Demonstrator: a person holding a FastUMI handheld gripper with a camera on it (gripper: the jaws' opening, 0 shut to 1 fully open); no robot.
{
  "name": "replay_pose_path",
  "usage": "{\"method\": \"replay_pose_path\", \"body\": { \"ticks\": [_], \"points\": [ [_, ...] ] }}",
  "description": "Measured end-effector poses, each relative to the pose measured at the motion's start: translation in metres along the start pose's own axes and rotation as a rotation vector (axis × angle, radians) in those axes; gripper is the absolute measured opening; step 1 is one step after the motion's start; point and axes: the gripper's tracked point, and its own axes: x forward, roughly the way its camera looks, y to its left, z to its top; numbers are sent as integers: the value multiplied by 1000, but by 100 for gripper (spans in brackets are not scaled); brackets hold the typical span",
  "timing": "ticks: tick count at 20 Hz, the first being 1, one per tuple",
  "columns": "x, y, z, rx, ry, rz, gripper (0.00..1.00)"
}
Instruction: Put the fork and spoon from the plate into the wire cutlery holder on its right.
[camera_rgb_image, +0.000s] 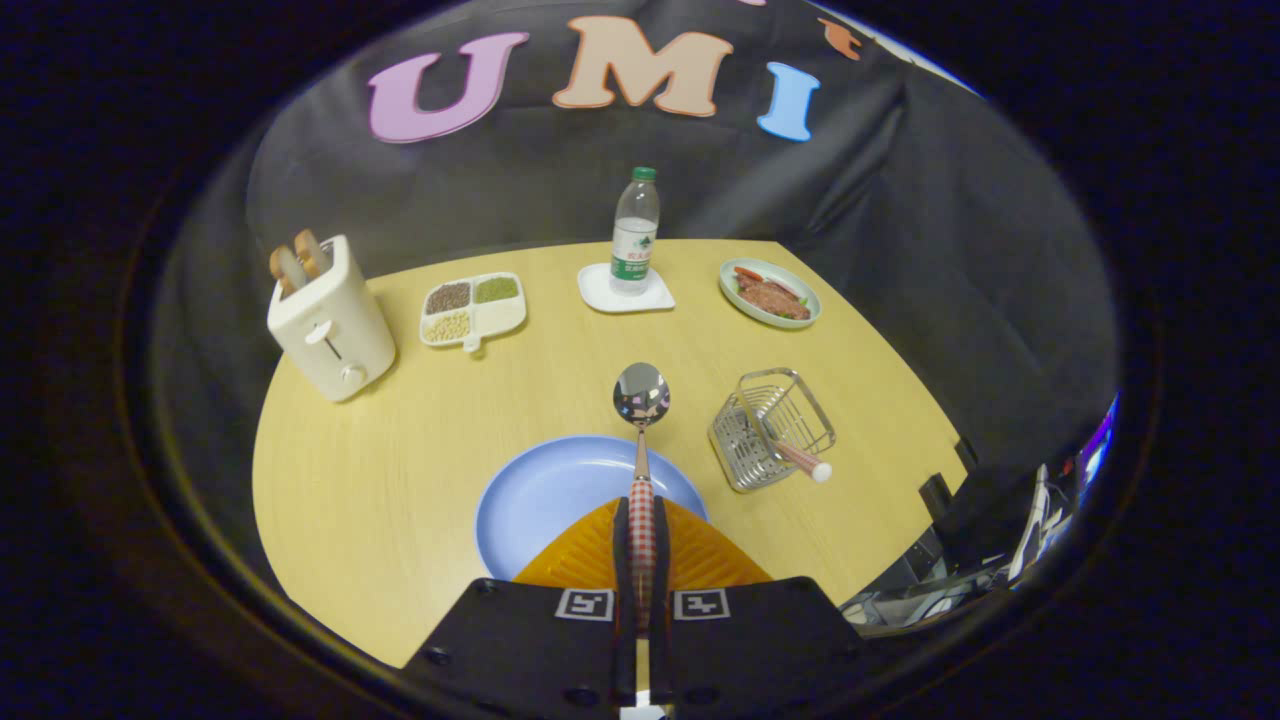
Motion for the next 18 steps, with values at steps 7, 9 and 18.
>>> {"method": "replay_pose_path", "body": {
  "ticks": [7,9,18],
  "points": [
    [-7,-54,23,-42,238,-137,8],
    [2,-56,27,-20,312,-123,8],
    [46,-88,30,46,615,-80,8]
  ]
}}
